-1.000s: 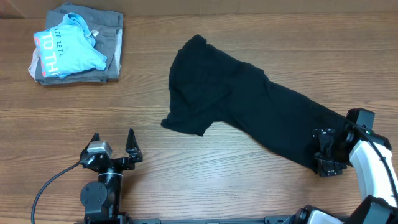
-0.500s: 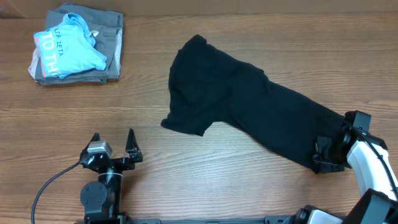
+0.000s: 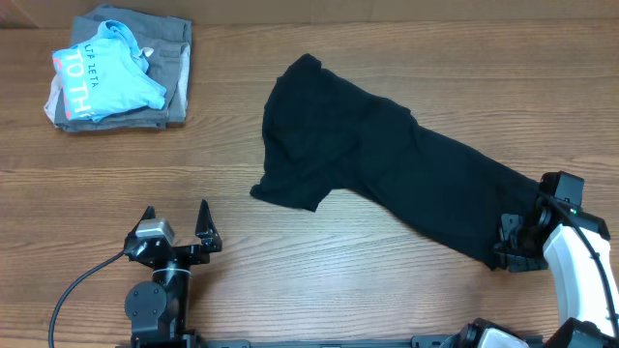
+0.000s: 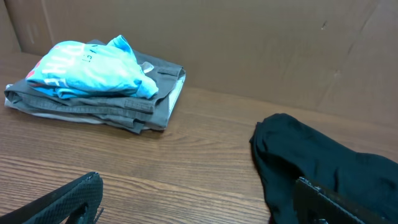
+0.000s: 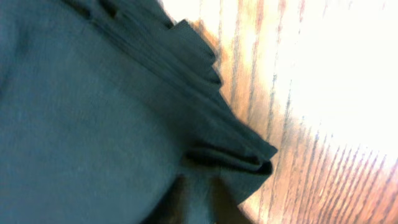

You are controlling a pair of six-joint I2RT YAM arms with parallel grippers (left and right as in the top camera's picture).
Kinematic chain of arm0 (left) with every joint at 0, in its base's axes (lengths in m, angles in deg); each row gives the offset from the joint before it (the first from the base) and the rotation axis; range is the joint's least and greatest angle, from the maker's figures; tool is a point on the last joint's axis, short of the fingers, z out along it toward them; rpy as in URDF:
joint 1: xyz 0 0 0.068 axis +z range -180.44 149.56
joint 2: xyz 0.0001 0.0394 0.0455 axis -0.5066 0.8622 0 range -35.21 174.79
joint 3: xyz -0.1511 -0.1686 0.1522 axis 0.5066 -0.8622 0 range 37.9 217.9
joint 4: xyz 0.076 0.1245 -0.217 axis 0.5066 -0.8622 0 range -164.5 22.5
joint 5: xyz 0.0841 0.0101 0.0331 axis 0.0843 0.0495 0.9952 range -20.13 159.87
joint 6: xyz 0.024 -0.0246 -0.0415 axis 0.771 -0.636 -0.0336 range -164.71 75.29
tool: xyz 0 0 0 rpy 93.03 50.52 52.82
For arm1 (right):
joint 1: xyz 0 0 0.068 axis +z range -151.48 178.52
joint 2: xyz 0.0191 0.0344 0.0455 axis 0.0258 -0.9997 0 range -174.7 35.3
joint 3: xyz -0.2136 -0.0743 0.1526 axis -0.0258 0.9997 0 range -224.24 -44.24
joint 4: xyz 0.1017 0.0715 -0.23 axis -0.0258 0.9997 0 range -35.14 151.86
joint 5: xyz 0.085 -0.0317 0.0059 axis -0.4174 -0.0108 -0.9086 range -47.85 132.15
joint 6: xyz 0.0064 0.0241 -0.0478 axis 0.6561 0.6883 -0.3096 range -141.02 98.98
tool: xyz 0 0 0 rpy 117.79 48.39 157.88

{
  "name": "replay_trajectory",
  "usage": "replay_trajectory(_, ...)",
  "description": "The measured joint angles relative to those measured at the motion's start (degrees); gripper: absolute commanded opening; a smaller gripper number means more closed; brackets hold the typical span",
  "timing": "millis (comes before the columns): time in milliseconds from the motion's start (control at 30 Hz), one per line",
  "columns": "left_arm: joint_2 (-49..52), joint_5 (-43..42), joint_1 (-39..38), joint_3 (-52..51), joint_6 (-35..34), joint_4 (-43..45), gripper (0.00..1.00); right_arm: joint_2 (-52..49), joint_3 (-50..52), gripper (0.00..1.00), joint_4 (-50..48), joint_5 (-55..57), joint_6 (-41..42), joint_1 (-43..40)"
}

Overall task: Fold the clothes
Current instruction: 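Grasp the lower-right hem of the T-shirt with the right gripper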

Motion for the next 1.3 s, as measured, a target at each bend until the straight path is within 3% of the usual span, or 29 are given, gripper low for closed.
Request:
replay_trajectory(67, 0.0, 0.0, 0.0, 0.0, 0.0, 0.0, 1.00, 0.0, 0.0, 0.71, 0.0, 0.5, 0.0, 0.3)
replay_trajectory(400, 0.0, 0.0, 0.0, 0.0, 0.0, 0.0, 1.00, -3.4, 1.7, 0.71, -5.6, -1.0, 0.0, 2.5)
replay_trajectory(667, 0.0, 0.0, 0.0, 0.0, 0.0, 0.0, 1.00, -3.6, 1.9, 0.67, -4.9, -1.5, 0.0, 2.5)
replay_trajectory(833, 0.0, 0.0, 0.0, 0.0, 0.0, 0.0, 1.00, -3.6, 1.9, 0.54, -4.7, -1.5, 0.3, 2.5)
replay_trajectory(1300, 0.0, 0.0, 0.0, 0.0, 0.0, 0.0, 1.00, -3.8, 2.6, 0.57, -3.3, 0.4, 3.2, 3.4)
